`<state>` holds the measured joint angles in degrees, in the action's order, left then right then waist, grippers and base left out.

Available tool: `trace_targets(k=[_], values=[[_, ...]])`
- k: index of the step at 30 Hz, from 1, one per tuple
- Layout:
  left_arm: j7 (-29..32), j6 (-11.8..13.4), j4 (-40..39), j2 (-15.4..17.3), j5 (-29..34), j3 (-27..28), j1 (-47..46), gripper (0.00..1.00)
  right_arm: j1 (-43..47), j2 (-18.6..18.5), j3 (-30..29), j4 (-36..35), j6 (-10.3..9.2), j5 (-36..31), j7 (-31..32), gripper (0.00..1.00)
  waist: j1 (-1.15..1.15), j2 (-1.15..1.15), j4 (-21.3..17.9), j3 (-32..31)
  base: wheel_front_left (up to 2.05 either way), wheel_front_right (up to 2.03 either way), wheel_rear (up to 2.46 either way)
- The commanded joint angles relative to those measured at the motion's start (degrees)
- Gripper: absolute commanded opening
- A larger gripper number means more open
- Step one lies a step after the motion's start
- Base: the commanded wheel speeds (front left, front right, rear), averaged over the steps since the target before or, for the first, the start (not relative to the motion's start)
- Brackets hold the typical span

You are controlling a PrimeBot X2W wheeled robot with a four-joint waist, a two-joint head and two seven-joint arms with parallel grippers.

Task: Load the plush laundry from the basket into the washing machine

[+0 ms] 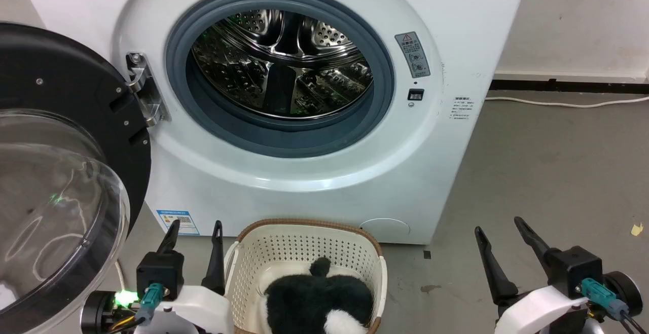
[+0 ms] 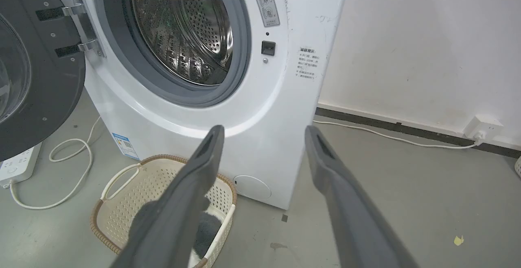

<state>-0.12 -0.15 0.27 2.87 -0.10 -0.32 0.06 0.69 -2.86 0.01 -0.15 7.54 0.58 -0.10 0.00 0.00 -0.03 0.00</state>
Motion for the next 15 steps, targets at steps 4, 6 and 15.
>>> trace_targets(k=[4,6,15], values=[[-0.9,0.4,-0.2,0.0,-0.1,-0.7,0.0,1.00,0.1,0.0,-0.1,-0.2,0.00,1.1,-0.9,1.00,0.00,0.00,-0.2,0.2,0.00,0.00,0.00],[-1.1,0.5,-0.2,0.0,-0.1,-0.9,-0.1,1.00,0.1,0.0,-0.2,-0.3,0.00,1.4,-1.2,1.00,0.00,0.00,-0.3,0.4,0.00,0.00,0.00],[-2.2,1.0,0.6,0.2,0.0,-1.9,-0.7,1.00,-0.4,0.0,-0.3,-0.8,-0.01,3.3,-2.2,1.00,0.00,0.00,-1.7,2.5,0.00,0.00,0.00]])
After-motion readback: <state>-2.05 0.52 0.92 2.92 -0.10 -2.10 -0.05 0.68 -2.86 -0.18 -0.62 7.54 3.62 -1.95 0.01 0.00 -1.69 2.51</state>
